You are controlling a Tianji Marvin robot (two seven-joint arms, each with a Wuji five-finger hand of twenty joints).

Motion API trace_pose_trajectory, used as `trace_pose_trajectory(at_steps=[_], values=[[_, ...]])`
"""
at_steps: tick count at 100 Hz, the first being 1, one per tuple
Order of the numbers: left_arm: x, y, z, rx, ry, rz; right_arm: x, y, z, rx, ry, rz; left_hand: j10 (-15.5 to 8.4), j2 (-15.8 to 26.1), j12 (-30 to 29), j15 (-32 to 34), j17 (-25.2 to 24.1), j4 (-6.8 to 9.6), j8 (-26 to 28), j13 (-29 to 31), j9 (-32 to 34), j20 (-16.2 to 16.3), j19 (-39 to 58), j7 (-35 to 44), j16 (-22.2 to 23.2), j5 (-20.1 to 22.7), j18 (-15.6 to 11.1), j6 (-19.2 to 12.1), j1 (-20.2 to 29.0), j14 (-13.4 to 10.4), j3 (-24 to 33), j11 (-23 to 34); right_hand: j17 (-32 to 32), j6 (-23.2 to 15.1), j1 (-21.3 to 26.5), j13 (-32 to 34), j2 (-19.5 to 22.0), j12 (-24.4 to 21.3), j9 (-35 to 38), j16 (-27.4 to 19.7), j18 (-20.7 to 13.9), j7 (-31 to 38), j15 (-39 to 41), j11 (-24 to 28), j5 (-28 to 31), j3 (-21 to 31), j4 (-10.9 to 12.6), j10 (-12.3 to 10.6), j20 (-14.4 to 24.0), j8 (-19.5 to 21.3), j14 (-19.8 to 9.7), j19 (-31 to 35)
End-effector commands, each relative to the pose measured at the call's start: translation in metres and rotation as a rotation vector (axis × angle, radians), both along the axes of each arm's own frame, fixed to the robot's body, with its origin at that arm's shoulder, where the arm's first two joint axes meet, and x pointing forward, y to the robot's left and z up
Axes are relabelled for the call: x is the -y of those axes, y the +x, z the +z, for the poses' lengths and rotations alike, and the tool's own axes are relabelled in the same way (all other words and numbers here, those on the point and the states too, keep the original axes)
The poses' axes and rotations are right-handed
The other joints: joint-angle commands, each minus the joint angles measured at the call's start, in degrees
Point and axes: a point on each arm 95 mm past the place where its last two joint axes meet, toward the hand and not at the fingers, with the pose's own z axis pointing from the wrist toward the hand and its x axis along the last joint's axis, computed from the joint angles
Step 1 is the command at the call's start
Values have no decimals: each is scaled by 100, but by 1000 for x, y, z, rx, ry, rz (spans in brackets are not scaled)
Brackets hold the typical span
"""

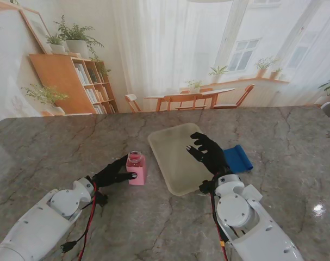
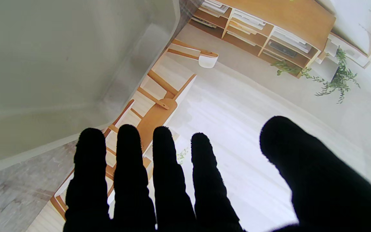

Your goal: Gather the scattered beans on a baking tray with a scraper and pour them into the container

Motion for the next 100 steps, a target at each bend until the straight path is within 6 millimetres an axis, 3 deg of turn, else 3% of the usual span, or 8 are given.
trace_pose_trajectory(at_steps=[1,14,41,53,59,63,72,100], values=[[17,-11,-16,-46,-11,-27,-1,-1,0,-8,3,-3,-224,-180,98,289,902,323,456,380,96,456,2352,146,158,-285,1142,-301,16,164,192,25,34,-12,18,98,57,96,50,95,55,94,97,131,56,68,124,-113,90,78,-162,151],[21,-11,-20,-61,-21,-32,0,-1,0,-11,8,-16,-315,-224,195,362,1040,402,2090,601,334,555,2563,576,231,-349,1091,-570,408,103,162,101,47,-2,27,113,66,111,69,109,63,102,139,167,73,60,123,-120,94,79,-163,186],[28,-12,-23,-78,-79,42,1,-2,1,-13,12,-32,-1126,-176,865,720,1960,470,4228,2053,1875,1119,3723,2327,614,870,713,-1274,1927,-456,-13,669,59,10,24,129,98,130,104,122,68,123,193,230,124,28,121,-107,84,82,-154,231],[30,-11,-21,-46,-88,67,2,-2,1,-11,11,-37,-1426,-57,1166,918,2368,464,4492,2676,2434,1421,4131,3445,888,893,637,-1361,2336,-587,-189,1011,60,9,31,140,108,132,105,126,63,123,209,241,123,19,124,-112,80,81,-167,244],[31,-11,-19,-21,-91,73,2,-2,1,-12,12,-40,-1569,-66,1305,978,2550,338,4659,2915,2627,1554,4273,4023,1025,880,575,-1429,2622,-659,-436,1198,56,15,32,134,112,133,106,125,66,125,210,247,129,12,124,-109,77,81,-160,248],[33,-11,-16,-6,-100,83,2,-2,1,-12,13,-42,-1655,-35,2316,1011,2658,312,4695,3074,2812,1662,4342,4388,1153,921,541,-1473,3001,-709,-885,1216,54,13,37,142,117,134,108,127,65,129,218,251,138,11,126,-109,75,82,-162,250],[37,-10,-9,29,-121,104,3,-2,2,-11,14,-45,-1767,17,3114,1073,2782,359,4560,3281,3210,1774,4455,4928,1305,989,511,-1528,3634,-751,-1618,1029,65,15,43,151,119,137,117,130,63,135,230,263,148,7,127,-117,74,84,-168,265],[44,-15,22,159,-155,150,7,-5,6,14,4,-60,-1805,214,3591,1197,2897,416,4359,3522,3712,1895,4613,5410,1673,1073,608,-1617,4025,-720,-2036,699,103,-10,57,196,112,152,159,142,51,160,276,315,182,21,130,-135,75,92,-194,316]])
